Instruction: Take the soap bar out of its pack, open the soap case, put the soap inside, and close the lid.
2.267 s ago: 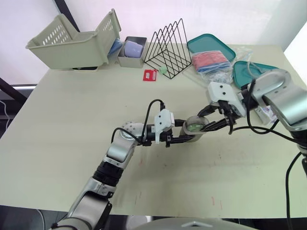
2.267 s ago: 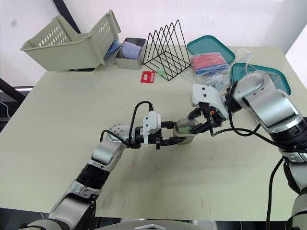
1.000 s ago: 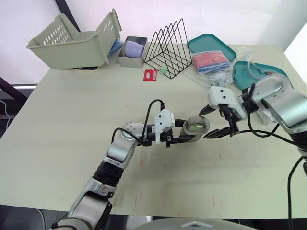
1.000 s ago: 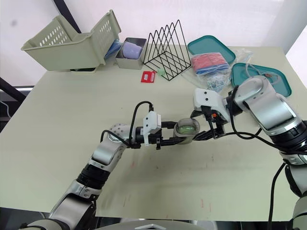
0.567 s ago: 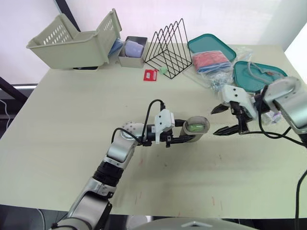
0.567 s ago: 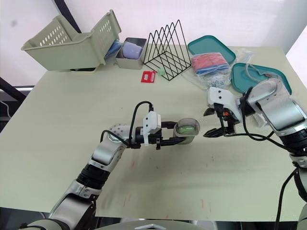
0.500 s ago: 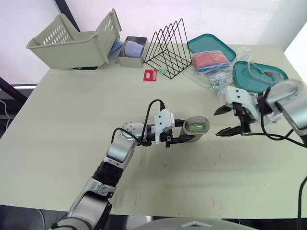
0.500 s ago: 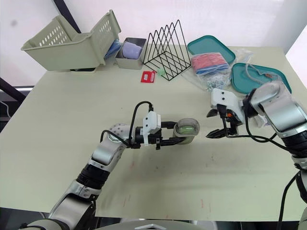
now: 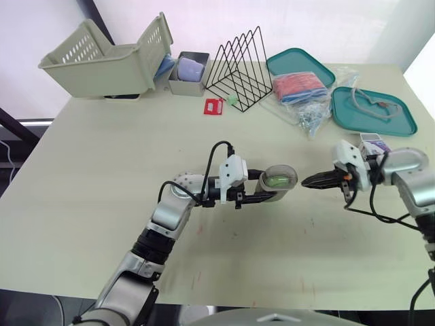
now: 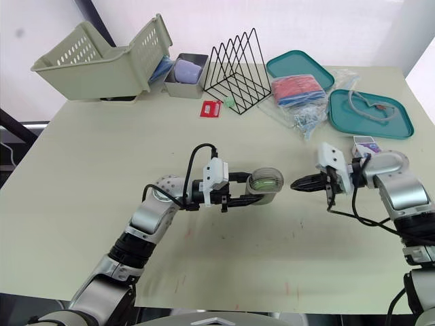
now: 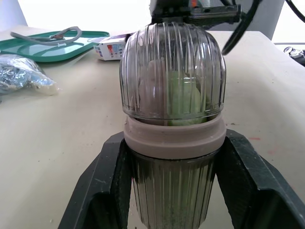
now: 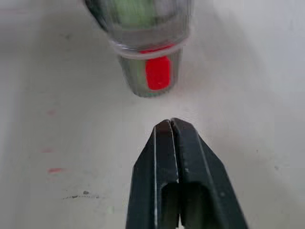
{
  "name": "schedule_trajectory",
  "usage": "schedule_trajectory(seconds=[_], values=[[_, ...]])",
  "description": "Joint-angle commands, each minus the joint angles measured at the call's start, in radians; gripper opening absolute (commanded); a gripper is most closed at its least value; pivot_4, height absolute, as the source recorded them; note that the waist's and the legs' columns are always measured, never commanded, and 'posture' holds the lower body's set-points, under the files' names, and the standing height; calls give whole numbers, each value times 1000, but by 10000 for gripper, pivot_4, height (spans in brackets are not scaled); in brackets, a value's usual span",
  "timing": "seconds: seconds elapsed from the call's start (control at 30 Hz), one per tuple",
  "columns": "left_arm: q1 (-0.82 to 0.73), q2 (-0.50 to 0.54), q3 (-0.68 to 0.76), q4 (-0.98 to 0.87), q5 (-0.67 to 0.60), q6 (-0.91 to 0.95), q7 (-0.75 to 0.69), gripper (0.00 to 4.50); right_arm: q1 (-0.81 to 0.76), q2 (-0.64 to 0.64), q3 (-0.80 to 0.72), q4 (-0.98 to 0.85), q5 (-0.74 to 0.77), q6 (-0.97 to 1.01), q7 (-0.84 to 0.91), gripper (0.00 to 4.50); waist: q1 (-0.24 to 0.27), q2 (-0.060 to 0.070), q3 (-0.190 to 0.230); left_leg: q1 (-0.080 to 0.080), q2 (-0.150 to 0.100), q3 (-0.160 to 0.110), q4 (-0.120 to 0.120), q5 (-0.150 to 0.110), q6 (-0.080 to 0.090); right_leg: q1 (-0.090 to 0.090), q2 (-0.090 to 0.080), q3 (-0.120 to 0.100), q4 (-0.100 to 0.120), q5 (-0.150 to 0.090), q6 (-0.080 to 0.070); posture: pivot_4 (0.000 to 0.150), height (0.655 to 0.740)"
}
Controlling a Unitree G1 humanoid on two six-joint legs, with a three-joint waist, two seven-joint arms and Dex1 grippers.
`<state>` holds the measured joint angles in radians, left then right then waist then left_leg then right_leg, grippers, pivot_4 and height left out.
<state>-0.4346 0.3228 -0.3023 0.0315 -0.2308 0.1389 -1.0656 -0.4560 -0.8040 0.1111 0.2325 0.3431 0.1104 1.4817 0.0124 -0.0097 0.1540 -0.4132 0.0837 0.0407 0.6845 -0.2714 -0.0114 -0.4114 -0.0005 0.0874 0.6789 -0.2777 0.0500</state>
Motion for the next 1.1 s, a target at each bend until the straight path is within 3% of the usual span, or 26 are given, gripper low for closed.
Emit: schedule_trajectory(seconds=[0.03,0.3,1.1], values=[[1,2,-4,-18,-3,-2,-4,19655,19,24,-72,42,45,-124,41,330,0,0,0,0,0,0,0,0,0,0,0,0,0,0,0,1500,7400],[-2,4,-2,-14,-4,-7,-6,19655,52,64,-142,112,102,-211,101,330,0,0,0,1,0,0,0,0,0,0,0,0,1,0,0,1500,7400],[2,7,-6,-34,-5,7,-4,19655,14,124,-126,-65,124,-128,56,330,0,0,0,1,0,0,0,0,0,0,0,0,1,0,0,1500,7400]])
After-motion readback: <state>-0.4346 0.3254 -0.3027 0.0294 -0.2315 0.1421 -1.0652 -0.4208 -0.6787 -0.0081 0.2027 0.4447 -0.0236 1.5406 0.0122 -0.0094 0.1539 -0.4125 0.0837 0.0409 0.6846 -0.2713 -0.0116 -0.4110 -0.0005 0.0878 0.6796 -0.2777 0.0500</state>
